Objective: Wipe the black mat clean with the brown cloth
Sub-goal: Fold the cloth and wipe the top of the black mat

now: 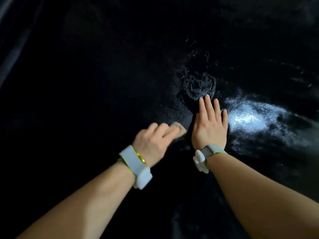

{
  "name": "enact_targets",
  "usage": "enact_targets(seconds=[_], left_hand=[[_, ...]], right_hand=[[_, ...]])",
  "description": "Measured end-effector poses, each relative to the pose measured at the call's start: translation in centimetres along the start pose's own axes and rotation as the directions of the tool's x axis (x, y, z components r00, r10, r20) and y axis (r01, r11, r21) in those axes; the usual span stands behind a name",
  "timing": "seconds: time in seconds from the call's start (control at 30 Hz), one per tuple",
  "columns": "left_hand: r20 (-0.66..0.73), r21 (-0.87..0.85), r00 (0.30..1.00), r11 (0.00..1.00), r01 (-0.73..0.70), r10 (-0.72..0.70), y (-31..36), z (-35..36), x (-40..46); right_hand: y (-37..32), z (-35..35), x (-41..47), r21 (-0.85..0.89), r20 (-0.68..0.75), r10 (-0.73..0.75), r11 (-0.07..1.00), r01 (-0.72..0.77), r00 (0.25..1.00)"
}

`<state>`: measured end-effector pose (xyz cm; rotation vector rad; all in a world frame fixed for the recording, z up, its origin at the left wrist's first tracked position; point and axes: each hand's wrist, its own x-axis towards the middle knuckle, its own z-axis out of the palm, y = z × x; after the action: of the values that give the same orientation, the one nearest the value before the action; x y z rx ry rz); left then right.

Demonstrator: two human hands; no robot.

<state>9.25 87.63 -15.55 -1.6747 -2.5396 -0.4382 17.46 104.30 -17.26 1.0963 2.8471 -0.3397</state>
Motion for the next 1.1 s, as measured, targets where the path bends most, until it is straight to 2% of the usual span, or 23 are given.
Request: enact_targets(seconds=[0.03,0.1,0.17,0.23,0.27,0.33,0.4,0.5,0.53,0.6,0.67,0.8,0.9,1.03,1.1], left_hand=[[-0.002,0.069,0.998,0.996,0.063,-0.063,-1.7,-0.4,0.4],[-0.060,0.137,0.961,0.951,0.277,-0.271,-5.9,-1.4,1.0],[-0.104,0.117,0.884,0.877,0.466,-0.456,-8.9,-2.3,1.0],[-0.133,0.083,0.830,0.829,0.554,-0.541,-8.6,-2.3,1.0],[-0.136,0.067,0.830,0.830,0.553,-0.542,-7.5,-2.0,1.2],[-0.095,0.025,0.884,0.887,0.462,-0.458,-3.6,-1.3,0.1],[-0.043,-0.030,0.962,0.963,0.267,-0.268,0.6,-0.6,-2.5],[-0.024,-0.002,0.999,0.999,0.041,-0.041,1.7,-0.7,-5.2],[-0.023,0.044,0.999,0.998,0.045,-0.044,0.4,-0.9,-5.1],[-0.080,0.121,0.984,0.979,0.166,-0.157,-3.1,-1.3,-4.4],[-0.142,0.126,0.955,0.953,0.277,-0.259,-5.4,-1.6,-4.4],[-0.174,0.144,0.949,0.946,0.289,-0.263,-5.2,-0.6,-5.0],[-0.169,0.128,0.944,0.943,0.307,-0.284,-5.3,-1.0,-4.7],[-0.143,0.079,0.922,0.924,0.374,-0.361,-3.6,-1.9,-4.7],[-0.097,0.069,0.939,0.938,0.338,-0.331,-0.8,-1.8,-6.4]], right_hand=[[0.0,0.0,0.0,0.005,0.000,0.002,1.000,-0.002,1.000],[0.0,0.0,0.0,0.006,-0.001,-0.004,1.000,0.004,1.000],[0.1,0.0,0.0,0.006,-0.005,-0.007,1.000,0.007,1.000],[0.1,0.1,-0.1,-0.003,-0.004,-0.010,1.000,0.010,1.000],[0.2,0.0,0.1,-0.005,-0.007,-0.010,1.000,0.010,1.000],[0.0,0.1,0.1,0.000,-0.015,-0.007,1.000,0.007,1.000],[-0.1,0.1,0.0,-0.001,-0.023,-0.009,1.000,0.009,1.000],[-0.2,0.0,0.0,0.003,-0.027,-0.015,1.000,0.015,1.000],[-0.1,0.0,-0.1,-0.001,-0.025,-0.015,1.000,0.015,1.000],[0.1,0.0,0.0,-0.012,-0.024,-0.011,1.000,0.011,1.000],[0.1,0.0,0.1,-0.019,-0.015,-0.007,1.000,0.007,1.000],[-0.9,-0.7,-1.5,0.011,-0.026,-0.034,0.999,0.034,0.999],[-1.8,0.0,-7.9,0.089,-0.035,-0.073,0.993,0.076,0.997],[-1.7,2.1,-14.5,0.011,0.046,-0.008,1.000,0.008,0.999],[-1.6,2.5,-14.6,0.002,0.041,0.006,1.000,-0.006,0.999]])
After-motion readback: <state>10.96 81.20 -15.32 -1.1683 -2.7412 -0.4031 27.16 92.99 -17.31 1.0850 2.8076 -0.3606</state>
